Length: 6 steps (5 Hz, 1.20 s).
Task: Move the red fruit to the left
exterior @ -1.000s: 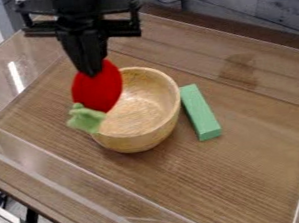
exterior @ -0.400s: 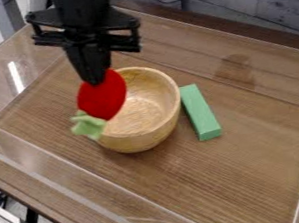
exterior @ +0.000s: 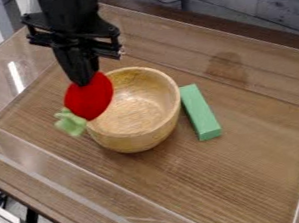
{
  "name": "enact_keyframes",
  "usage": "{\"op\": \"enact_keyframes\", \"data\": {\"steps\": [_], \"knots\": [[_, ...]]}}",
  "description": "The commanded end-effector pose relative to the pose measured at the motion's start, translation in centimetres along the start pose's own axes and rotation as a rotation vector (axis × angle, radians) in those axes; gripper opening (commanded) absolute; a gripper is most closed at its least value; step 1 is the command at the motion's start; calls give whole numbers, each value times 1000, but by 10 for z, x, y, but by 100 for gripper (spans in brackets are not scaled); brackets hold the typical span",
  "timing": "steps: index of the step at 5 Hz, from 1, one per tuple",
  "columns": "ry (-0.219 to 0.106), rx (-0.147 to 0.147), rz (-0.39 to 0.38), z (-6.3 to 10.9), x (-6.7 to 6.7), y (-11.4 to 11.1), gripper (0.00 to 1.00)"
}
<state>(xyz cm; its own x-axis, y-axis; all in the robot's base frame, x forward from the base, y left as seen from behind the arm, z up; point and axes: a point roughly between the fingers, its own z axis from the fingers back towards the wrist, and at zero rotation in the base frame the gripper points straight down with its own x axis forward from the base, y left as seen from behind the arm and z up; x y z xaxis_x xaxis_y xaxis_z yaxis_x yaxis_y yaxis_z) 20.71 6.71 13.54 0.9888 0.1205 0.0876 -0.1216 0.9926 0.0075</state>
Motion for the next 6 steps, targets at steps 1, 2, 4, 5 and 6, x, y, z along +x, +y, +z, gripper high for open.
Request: {"op": "enact_keyframes", "data": {"steps": [1,2,4,5,6], "knots": [[-34,8,-37,0,10,6,0],[-30,17,21,-9,16,9,0],[-29,25,55,-25,29,14,0],[-31,21,26,-32,37,12,0],[-33,21,67,-17,45,15,0]]}}
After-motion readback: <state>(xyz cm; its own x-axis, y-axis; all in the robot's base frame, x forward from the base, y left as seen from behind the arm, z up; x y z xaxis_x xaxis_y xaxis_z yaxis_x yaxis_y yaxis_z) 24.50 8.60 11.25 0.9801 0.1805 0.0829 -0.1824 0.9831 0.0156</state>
